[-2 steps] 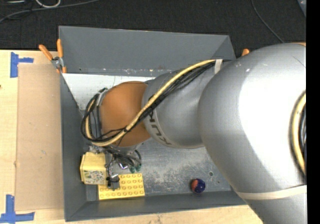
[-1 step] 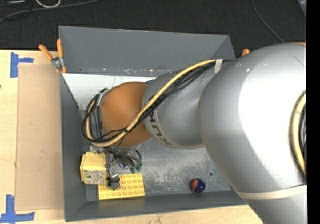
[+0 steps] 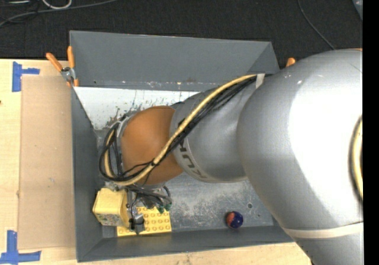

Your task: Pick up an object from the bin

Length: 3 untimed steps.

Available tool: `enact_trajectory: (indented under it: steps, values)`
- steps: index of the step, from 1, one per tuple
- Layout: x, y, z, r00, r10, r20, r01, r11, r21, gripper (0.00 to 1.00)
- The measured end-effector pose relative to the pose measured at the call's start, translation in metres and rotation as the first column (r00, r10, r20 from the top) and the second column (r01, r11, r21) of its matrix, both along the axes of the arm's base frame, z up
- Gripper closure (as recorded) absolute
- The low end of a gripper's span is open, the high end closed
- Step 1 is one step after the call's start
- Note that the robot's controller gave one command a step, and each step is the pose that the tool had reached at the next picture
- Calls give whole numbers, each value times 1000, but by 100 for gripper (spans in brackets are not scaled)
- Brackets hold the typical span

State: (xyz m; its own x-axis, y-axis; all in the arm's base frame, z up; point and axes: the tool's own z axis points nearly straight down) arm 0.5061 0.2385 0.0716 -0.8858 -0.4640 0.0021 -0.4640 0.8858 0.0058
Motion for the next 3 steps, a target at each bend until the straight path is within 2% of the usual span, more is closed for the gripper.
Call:
enact_trajectory:
  steps: [1, 2, 3]
  values:
    - [36, 7, -1, 993, 116, -2, -116, 993, -1, 0]
    - [-17, 7, 3, 989, 150, 15, -150, 989, 4, 100]
    - [-17, 7, 3, 989, 150, 15, -150, 989, 4, 100]
